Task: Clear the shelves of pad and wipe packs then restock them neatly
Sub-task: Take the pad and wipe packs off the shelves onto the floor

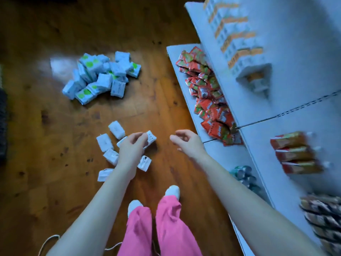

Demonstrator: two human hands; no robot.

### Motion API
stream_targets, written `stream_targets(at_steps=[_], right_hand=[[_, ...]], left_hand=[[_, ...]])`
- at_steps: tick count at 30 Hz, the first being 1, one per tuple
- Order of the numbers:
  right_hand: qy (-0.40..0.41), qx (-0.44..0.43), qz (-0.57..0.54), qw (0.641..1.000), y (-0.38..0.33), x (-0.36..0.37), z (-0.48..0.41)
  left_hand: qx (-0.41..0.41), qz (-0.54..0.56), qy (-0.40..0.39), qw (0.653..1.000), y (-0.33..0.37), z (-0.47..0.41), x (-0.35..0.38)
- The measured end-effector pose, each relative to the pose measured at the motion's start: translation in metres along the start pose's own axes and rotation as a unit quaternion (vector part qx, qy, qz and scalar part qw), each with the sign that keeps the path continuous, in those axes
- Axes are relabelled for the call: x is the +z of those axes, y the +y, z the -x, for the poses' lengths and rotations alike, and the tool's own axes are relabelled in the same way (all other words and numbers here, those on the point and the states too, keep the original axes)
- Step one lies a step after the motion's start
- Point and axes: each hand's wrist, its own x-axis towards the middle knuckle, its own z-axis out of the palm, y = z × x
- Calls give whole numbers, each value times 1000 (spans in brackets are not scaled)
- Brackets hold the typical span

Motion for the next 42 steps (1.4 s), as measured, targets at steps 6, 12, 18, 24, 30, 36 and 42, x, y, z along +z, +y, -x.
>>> stream_targets(at_steps=[6, 12, 18, 24, 30, 36, 42], right_hand=[[104, -31, -53, 993, -22, -129, 75], [193, -59, -124, 972, -1, -255, 157], [284, -80, -152, 943, 45, -374, 233], [416, -112, -158, 888, 102, -474, 298], [513, -108, -184, 832, 138, -524, 337], [566, -53, -209, 796, 172, -539, 347], [612, -6, -213, 762, 208, -539, 365]], left_hand=[[63, -30, -98, 993, 47, 80, 90], [129, -65, -236, 961, 83, 167, 199], [151, -85, -338, 925, 76, 261, 312], [184, -106, -397, 893, 53, 342, 407], [290, -240, -393, 839, 41, 381, 452], [451, -432, -407, 667, 33, 416, 502], [511, -624, -345, 480, 8, 431, 556]])
